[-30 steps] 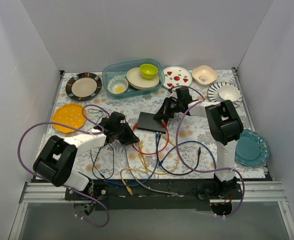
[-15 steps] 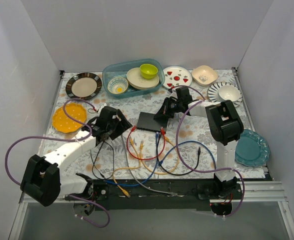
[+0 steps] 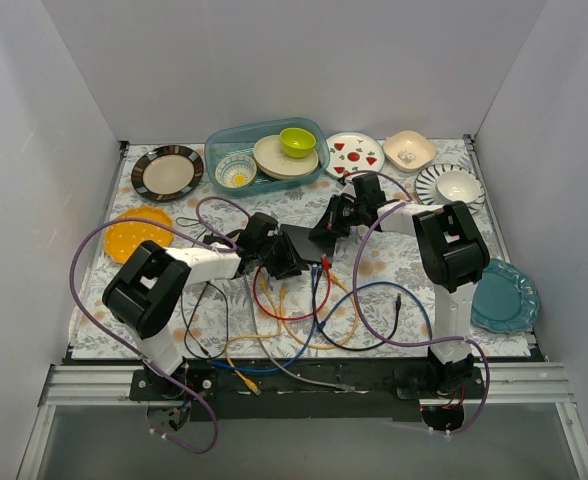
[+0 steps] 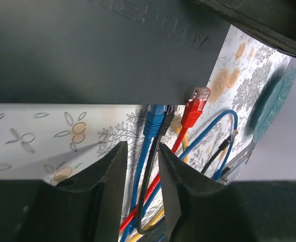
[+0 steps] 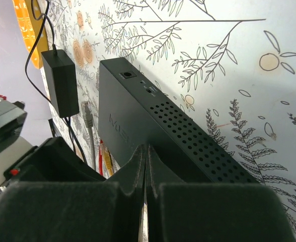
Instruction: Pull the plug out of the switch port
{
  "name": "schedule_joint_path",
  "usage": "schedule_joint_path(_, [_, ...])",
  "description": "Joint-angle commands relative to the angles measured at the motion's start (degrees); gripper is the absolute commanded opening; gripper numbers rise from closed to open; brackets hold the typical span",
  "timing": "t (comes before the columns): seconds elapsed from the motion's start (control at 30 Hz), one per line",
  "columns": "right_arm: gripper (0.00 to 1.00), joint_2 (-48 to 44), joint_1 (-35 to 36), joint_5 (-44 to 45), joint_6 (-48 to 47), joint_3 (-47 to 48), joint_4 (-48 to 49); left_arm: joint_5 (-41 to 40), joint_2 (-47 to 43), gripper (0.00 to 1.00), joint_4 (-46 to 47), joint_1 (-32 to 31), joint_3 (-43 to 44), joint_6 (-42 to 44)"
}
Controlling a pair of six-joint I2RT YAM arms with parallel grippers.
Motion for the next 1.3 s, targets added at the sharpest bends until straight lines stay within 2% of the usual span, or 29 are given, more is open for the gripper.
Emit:
schedule_joint_path(0.0, [0.01,0.9,-0.5,5.7,-2.9,-1.9,-5.4,3.3,1.4,0.31,6.0,-0.6,0.7,-1.3])
schedule_joint_path(0.23, [0.01,0.9,-0.6,5.6,-2.4,-2.6,-4.6,2.0,8.3,0.40,6.1,-1.0,3.4,-2.6])
schedule_joint_path(0.47, [0.01,1.2,-0.6,5.4,-1.8,-3.0,-4.5,-0.3,9.1,0.40,7.7,-1.0,2.2,-5.8])
schedule_joint_path(0.73, [0.01,1.5,-1.0,4.7,-1.1,-3.4,-2.6,-6.0,6.9,0.34,3.8,-0.9,0.6,-8.4])
schedule_joint_path(1.1, [0.01,1.7,-1.1,4.4,-1.0,-3.7,-1.9,-5.9,9.7,0.33,3.2,-0.7,1.0,-12.1])
schedule_joint_path(1.27, [0.01,1.7,-1.2,4.4,-1.1,-4.2,-1.8,-5.9,10.4,0.22,2.7,-0.7,1.5,-12.1])
